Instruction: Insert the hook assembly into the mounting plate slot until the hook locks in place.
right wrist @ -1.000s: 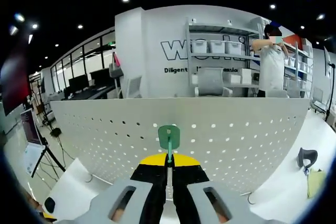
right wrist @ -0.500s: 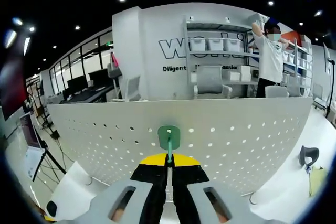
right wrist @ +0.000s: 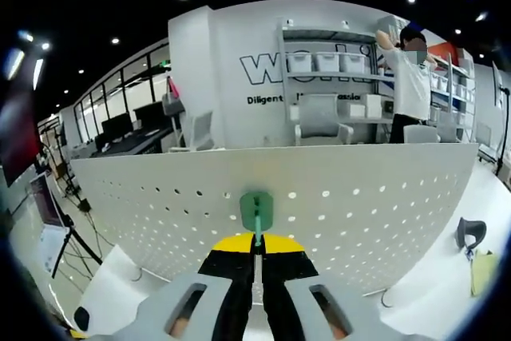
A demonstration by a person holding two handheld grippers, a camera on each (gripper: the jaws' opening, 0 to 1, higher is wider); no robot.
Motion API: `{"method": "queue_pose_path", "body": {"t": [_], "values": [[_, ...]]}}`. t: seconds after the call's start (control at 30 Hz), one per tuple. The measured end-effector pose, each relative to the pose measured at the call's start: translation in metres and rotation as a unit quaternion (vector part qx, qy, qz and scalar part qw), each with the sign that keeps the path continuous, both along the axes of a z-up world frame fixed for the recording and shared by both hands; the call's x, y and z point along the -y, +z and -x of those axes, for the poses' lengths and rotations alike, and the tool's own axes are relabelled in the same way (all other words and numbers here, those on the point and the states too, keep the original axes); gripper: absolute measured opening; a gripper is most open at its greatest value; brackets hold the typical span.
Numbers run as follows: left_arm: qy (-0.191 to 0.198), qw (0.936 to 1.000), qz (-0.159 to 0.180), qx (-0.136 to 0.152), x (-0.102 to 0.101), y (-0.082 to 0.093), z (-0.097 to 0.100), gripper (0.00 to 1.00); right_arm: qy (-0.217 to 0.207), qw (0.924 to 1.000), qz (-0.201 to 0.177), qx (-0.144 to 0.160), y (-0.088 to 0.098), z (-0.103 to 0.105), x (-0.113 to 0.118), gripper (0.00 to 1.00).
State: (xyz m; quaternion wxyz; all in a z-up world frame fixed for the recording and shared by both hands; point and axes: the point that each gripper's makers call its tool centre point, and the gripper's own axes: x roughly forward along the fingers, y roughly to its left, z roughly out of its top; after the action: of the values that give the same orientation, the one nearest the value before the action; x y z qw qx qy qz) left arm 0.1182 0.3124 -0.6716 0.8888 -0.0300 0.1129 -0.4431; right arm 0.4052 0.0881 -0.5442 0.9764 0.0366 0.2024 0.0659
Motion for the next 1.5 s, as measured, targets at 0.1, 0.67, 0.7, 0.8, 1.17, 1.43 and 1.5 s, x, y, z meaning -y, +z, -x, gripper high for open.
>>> {"method": "queue_pose_path", "body": {"t": [0.1, 0.67, 0.7, 0.8, 1.17, 1.43, 1.5], "values": [[0.000, 1.0000, 0.000, -0.001, 0.000, -0.001, 0.000, 0.95, -0.004, 0.9999, 0.006, 0.009, 0.004, -0.001, 0.003, 0.01], [0.001, 1.0000, 0.001, -0.004, 0.001, -0.001, -0.002, 0.95, 0.022, 0.9992, 0.031, 0.009, -0.001, -0.004, -0.004, 0.03], [0.001, 1.0000, 0.001, -0.004, 0.001, -0.001, -0.002, 0.95, 0.027, 0.9992, 0.027, 0.012, 0.000, -0.005, -0.006, 0.04], [0.001, 1.0000, 0.003, -0.003, 0.002, 0.000, -0.001, 0.94, 0.043, 0.9981, 0.039, 0.022, 0.001, -0.008, -0.010, 0.10], [0.004, 1.0000, 0.003, -0.003, -0.001, 0.001, 0.000, 0.94, 0.057, 0.9957, 0.056, 0.047, 0.007, -0.011, -0.014, 0.19], [0.002, 1.0000, 0.004, -0.004, 0.001, 0.002, 0.000, 0.94, 0.068, 0.9916, 0.075, 0.081, 0.020, -0.013, -0.016, 0.24], [0.002, 1.0000, 0.003, -0.005, 0.001, 0.002, 0.001, 0.94, 0.074, 0.9907, 0.082, 0.079, 0.020, -0.013, -0.016, 0.24]]}}
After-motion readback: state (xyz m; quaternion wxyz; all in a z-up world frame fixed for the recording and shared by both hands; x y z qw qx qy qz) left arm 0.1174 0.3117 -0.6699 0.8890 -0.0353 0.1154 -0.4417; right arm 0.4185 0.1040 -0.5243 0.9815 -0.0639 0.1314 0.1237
